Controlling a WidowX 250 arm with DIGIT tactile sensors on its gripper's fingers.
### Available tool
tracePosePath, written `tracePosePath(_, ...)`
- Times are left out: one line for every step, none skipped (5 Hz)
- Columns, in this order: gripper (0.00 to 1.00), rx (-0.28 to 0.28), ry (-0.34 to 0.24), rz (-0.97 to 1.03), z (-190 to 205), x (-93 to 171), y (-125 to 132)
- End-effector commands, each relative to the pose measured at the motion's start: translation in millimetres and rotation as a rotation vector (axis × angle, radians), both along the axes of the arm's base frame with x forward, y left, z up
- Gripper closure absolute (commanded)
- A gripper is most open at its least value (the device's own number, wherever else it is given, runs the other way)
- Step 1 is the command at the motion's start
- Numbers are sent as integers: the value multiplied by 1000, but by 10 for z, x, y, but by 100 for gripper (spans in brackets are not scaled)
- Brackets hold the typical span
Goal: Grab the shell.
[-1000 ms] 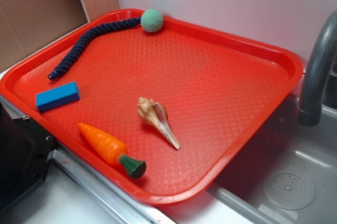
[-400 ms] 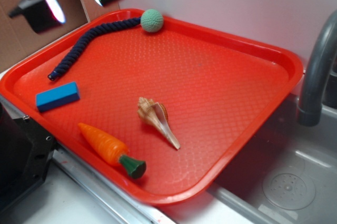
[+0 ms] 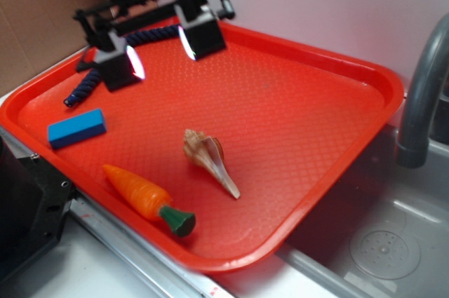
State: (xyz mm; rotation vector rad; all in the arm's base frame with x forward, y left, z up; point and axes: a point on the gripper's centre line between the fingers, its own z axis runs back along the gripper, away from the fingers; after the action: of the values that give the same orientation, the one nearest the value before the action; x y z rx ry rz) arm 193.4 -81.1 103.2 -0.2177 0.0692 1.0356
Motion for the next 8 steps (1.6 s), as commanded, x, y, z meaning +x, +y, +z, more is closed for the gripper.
tracePosePath(0, 72, 19, 11, -518, 115, -162)
tracePosePath(0, 93, 30, -29, -684, 79, -251)
tracePosePath(0, 126, 43, -35, -800, 8, -304)
tracePosePath(0, 141, 45, -17, -844, -17, -308)
tracePosePath(100, 141, 35, -5, -832, -14, -295)
tracePosePath(100, 118, 26, 36, -713, 6, -199)
tracePosePath(100, 72, 1, -46, -338, 85, 9)
tracePosePath(100, 68, -43, -179, 167, 211, 274)
